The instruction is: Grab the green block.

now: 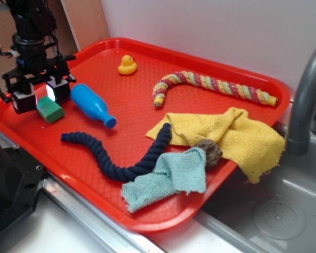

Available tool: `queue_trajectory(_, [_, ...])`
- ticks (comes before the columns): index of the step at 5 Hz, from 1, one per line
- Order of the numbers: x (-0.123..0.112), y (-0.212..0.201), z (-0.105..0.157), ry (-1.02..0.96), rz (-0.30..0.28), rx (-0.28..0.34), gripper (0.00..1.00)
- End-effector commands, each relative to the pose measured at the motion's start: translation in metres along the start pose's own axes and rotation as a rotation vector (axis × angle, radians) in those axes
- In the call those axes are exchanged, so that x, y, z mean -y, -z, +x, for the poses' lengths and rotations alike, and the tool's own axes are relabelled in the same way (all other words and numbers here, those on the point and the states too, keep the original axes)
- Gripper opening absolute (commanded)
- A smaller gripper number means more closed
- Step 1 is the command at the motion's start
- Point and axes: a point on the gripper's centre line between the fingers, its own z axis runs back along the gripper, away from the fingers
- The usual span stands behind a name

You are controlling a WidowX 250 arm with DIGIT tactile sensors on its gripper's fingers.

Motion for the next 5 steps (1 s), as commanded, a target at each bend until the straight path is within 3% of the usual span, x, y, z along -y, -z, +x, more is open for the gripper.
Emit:
queue_trajectory(1, [0.000,-0.108,-0.002,0.458,-0.268,0.127,0.00])
queue_trajectory(2, [0.010,-0.158,-0.010,0.719,-0.223,0.080,0.00])
queue_trajectory(3, [0.018,-0.177,-0.017,0.974,-0.199,0.086,0.00])
queue_trajectory(4, [0.022,-0.195,-0.022,1.219,-0.233,0.126,0.00])
queue_trajectory(5, [0.026,-0.196,-0.023,1.298,-0.215,0.133,0.00])
